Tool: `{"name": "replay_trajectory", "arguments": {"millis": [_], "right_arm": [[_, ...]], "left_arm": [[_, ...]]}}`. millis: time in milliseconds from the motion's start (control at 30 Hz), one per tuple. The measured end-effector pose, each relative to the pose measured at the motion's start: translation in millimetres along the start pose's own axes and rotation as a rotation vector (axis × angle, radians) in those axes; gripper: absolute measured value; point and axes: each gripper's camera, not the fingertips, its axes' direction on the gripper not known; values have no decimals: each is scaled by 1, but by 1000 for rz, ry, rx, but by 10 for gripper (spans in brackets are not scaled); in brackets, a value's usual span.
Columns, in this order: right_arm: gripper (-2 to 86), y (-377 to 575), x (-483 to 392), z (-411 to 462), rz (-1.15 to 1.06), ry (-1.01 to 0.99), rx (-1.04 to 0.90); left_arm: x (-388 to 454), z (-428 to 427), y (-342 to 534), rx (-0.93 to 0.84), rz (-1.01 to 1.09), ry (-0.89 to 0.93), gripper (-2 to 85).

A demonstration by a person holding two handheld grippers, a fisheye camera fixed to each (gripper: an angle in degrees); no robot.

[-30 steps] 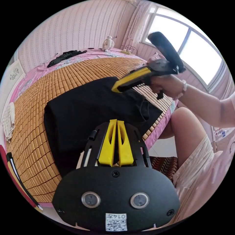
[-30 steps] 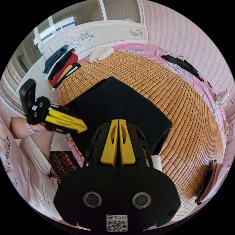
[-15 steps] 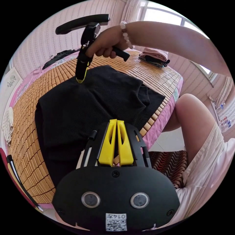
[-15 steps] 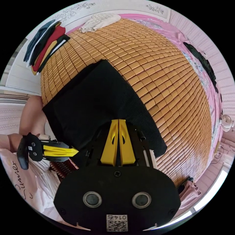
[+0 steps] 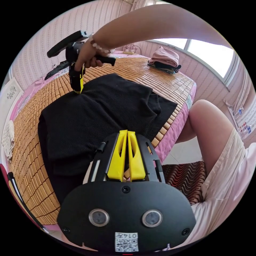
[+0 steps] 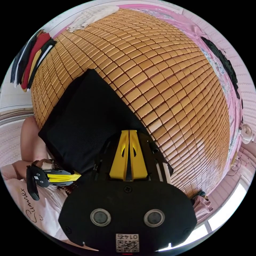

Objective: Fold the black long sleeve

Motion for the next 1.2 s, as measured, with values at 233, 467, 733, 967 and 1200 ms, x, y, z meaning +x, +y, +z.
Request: {"name": "replay_trajectory", "arguments": {"millis": [233,467,733,967,1200], "right_arm": [[14,249,26,-57,377,-145,330],[113,402,31,-33,709,-276,307],[22,463,64,-67,754,-462,492],[14,492,87,-112,692,-666,706],[33,516,87,-144,599,-621,794]], "left_arm": [[34,-30,-4,158,59,84,51],[91,-23,-36,185,199,123,137],[134,11,-85,85,309,126,217],[145,42,-127,6,300,66,219],[155,50,-131,-89,308,-43,31]]}}
